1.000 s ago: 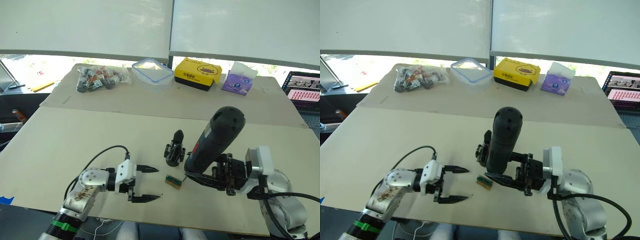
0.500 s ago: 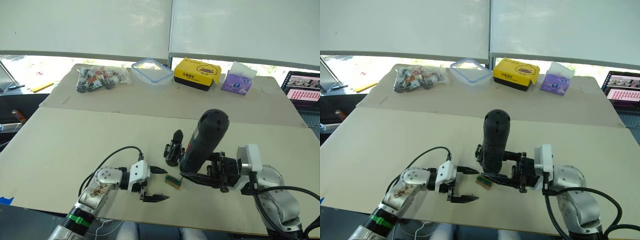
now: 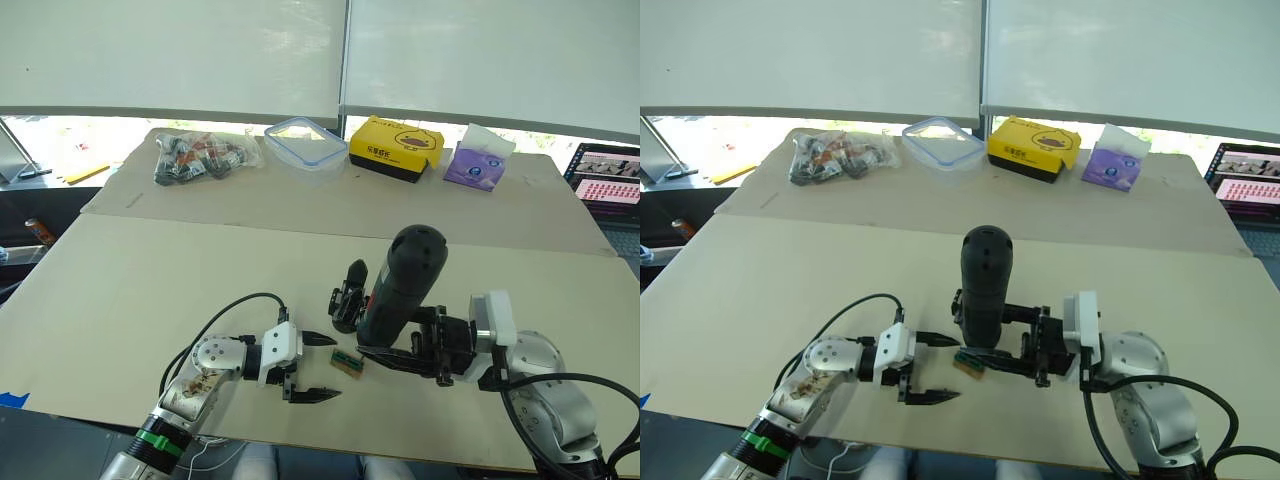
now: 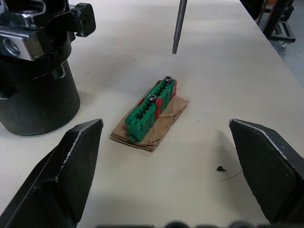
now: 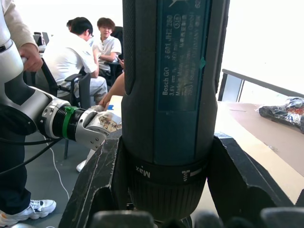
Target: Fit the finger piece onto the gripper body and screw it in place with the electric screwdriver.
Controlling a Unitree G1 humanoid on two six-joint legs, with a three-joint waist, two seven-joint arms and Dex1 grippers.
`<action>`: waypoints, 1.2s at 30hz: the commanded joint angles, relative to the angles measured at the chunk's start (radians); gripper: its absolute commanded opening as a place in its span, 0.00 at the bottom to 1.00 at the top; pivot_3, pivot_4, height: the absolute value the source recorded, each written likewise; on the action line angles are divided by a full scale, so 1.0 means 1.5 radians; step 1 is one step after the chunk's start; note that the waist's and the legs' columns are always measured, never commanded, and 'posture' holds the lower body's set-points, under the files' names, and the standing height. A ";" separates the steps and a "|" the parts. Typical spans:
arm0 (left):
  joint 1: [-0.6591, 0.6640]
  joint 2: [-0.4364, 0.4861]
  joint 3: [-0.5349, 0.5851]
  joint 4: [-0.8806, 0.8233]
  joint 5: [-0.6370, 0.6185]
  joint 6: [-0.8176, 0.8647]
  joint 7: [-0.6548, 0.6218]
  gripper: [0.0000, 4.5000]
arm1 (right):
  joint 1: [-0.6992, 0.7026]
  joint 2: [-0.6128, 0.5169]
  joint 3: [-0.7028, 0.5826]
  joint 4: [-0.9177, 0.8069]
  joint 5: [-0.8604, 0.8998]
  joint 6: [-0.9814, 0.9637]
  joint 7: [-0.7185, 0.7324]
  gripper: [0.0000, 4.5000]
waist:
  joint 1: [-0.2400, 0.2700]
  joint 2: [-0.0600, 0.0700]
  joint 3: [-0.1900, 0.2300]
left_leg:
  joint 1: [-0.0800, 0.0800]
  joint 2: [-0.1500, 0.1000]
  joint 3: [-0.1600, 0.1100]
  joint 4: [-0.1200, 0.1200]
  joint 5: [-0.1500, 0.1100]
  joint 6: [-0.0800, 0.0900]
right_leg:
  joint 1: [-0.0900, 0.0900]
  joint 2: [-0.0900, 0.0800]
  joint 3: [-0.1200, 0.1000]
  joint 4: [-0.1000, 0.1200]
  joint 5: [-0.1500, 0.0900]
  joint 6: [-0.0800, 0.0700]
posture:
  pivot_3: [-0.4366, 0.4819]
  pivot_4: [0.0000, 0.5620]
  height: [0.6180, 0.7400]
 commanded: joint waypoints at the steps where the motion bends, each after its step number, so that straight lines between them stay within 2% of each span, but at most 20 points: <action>1: 0.015 0.003 -0.014 0.018 0.001 -0.001 -0.011 1.00 | -0.008 -0.004 0.001 -0.007 0.005 -0.031 -0.001 0.42 | 0.000 0.000 0.000 | 0.000 0.000 0.000 0.000 0.000 0.000 | 0.000 0.000 0.000 0.000 0.000 0.000 | 0.48 0.27 1.00; 25: 0.037 0.005 -0.016 -0.006 0.002 0.012 -0.003 1.00 | -0.030 -0.009 0.020 0.027 -0.006 -0.051 -0.001 0.42 | -0.002 0.000 0.000 | 0.000 0.000 0.000 0.000 0.000 0.000 | 0.000 0.000 0.000 0.000 0.000 0.000 | 0.48 0.27 1.00; 36: 0.038 0.000 -0.017 0.023 0.009 -0.010 -0.001 1.00 | -0.031 -0.009 0.025 0.034 -0.008 -0.053 -0.002 0.42 | -0.002 0.000 0.000 | 0.000 0.000 0.000 0.000 0.000 0.000 | 0.000 0.000 0.000 0.000 0.000 0.000 | 0.48 0.27 1.00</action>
